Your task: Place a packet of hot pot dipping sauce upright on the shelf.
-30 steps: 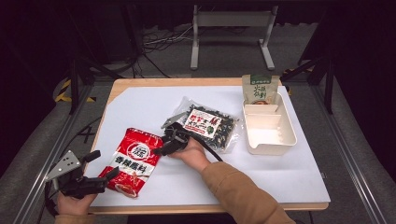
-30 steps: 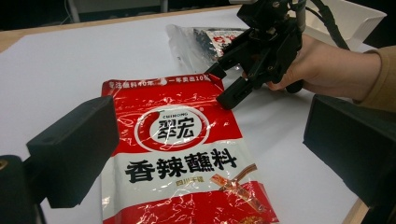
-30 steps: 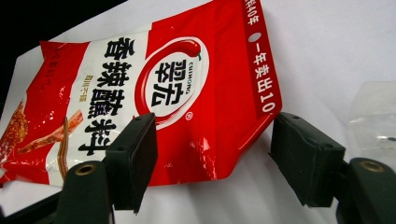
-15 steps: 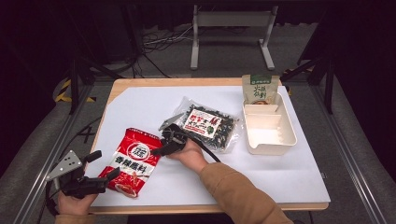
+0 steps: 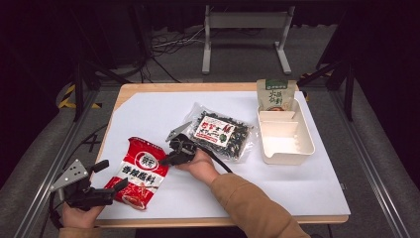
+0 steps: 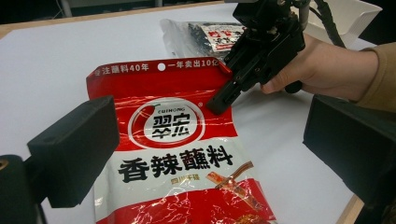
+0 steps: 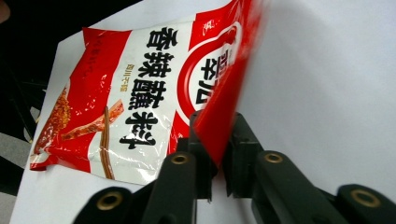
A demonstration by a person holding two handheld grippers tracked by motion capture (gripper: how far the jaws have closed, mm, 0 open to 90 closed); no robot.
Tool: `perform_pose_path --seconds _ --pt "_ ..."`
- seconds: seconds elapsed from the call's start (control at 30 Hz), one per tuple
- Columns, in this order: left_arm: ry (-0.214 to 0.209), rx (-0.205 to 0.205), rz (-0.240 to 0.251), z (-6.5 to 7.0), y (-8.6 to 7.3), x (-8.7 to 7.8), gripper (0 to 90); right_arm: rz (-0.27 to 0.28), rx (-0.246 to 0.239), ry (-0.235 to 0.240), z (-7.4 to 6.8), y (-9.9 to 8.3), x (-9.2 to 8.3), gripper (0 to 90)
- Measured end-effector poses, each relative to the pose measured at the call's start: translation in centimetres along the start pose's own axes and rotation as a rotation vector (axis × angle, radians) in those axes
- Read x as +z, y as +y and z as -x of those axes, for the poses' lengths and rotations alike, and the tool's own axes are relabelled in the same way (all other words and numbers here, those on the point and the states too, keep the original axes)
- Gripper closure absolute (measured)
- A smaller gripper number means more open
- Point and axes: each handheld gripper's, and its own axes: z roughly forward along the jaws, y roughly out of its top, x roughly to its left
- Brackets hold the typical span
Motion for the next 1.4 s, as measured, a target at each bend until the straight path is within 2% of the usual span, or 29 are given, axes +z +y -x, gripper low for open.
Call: perform_pose_path --seconds 0.23,0.9,1.0,1.07,1.17,1.4 --pt "-0.009 0.001 -0.021 -0.1 -0.1 0.4 3.7 0.017 0.005 0.017 -0.3 0.3 -0.3 88.2" --pt "0.009 -0.002 0.005 -0.2 -0.1 0.1 3.8 0.147 -0.044 0.051 -2.8 2.5 -3.2 89.1" --pt "0.025 -0.005 0.019 -0.2 -0.1 -0.2 3.8 0.171 -0.072 0.051 -3.9 3.1 -3.9 89.1" --pt "0.035 -0.007 0.027 -0.2 -0.1 -0.3 3.5 0.174 -0.081 0.048 -4.1 3.2 -4.1 89.1" --pt "0.057 -0.010 0.054 -0.3 -0.1 -0.8 2.7 0.194 -0.118 0.040 -5.1 3.9 -5.1 89.1" --pt "0.069 -0.011 0.069 -0.3 -0.1 -1.0 2.1 0.217 -0.195 0.002 -6.7 4.9 -7.1 89.3"
